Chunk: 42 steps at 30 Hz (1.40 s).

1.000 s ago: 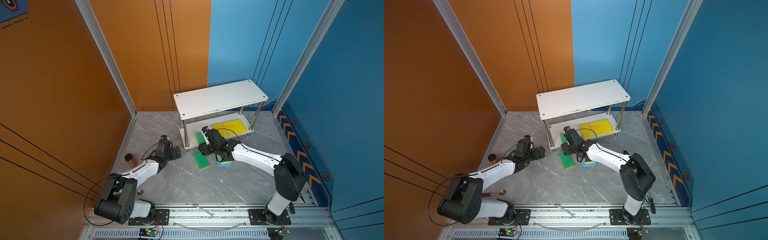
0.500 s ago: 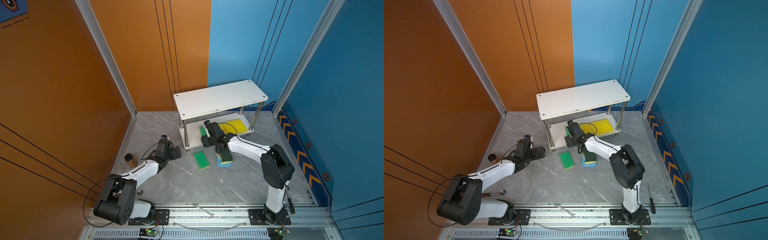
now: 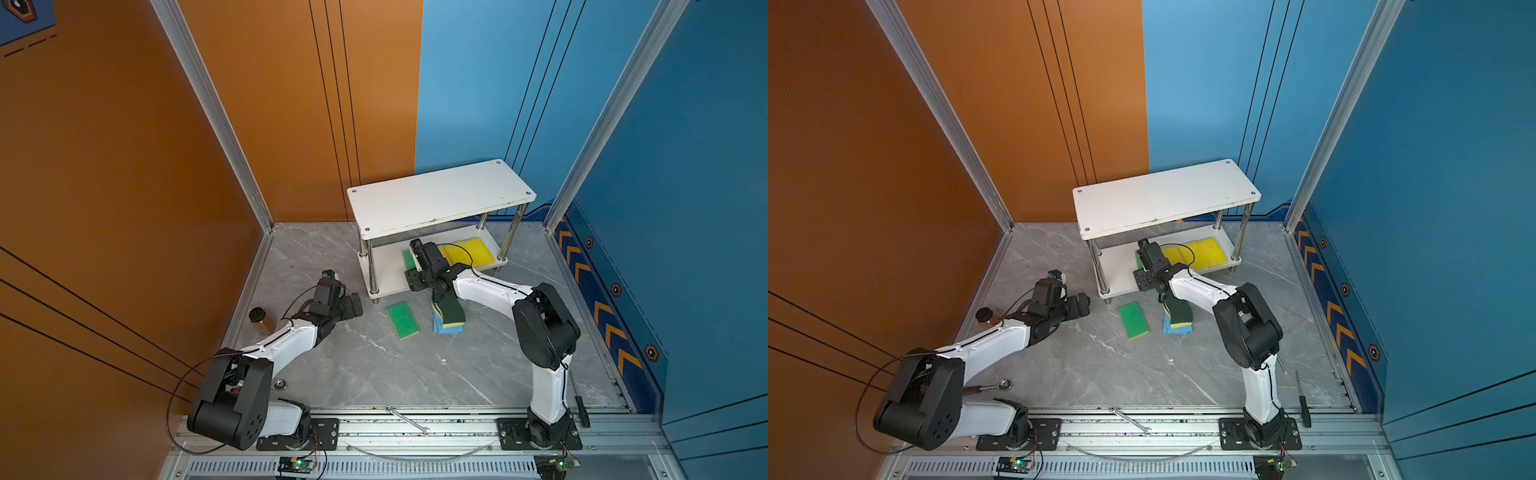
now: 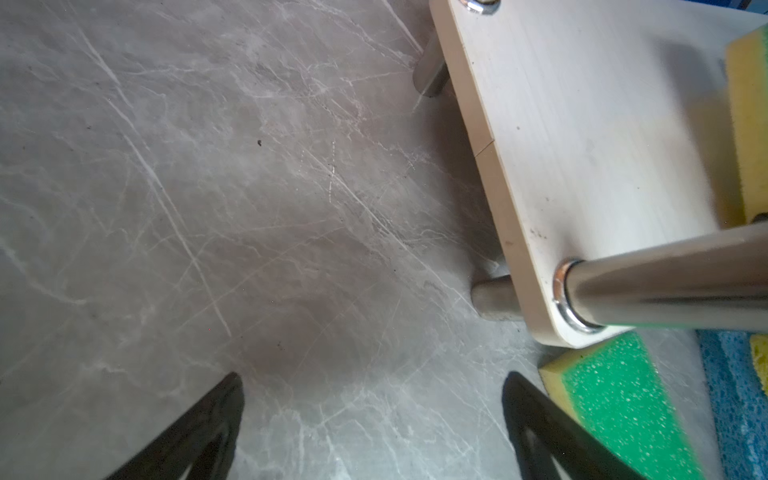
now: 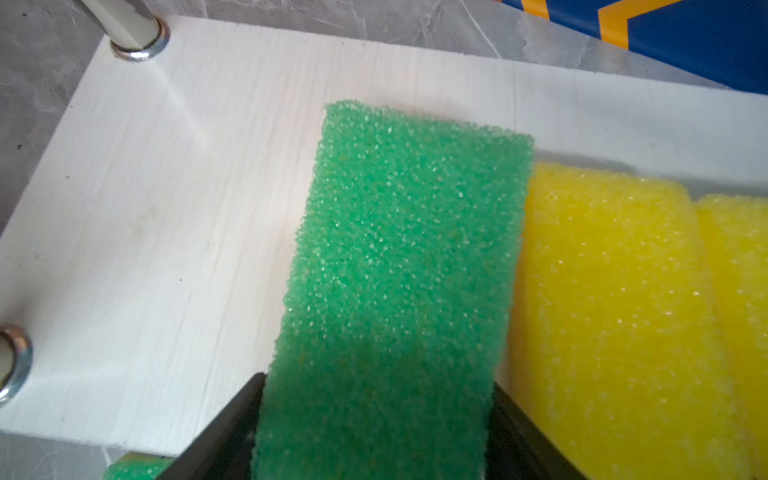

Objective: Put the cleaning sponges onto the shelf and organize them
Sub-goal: 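Lower the green sponge onto the lower tier beside the yellow sponges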

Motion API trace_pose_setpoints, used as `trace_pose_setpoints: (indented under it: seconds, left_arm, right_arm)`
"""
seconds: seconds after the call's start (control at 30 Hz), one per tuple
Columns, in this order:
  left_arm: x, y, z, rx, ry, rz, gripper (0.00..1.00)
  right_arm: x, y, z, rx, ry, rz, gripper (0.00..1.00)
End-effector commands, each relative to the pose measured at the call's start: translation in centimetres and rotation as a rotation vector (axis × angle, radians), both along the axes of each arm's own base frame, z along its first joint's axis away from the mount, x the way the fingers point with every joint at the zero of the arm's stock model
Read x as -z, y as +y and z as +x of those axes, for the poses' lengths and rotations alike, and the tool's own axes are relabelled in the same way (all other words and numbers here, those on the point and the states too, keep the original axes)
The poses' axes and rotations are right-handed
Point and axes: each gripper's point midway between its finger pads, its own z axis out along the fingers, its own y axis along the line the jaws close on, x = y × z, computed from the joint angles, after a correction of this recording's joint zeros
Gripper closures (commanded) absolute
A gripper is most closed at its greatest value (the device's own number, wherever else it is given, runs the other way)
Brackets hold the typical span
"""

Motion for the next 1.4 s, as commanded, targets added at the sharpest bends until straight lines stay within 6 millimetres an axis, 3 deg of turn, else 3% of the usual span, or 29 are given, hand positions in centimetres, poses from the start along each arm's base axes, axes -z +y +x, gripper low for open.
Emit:
trace_pose_setpoints:
  seconds: [0.0,1.37]
  left_arm:
    - [-1.1,-0.1,0.5,-0.005,-0.017,0.008,0.02]
    - [-1.2,-0.4,0.6,0.006,-0.014,0.009,0.02]
  right_arm:
    - [-0.6,-0.4,1.1,0.015,-0.031,-0.018,0.27]
    - [0.9,-0.2,-0.9,-0.02,0.019,-0.013,0.26]
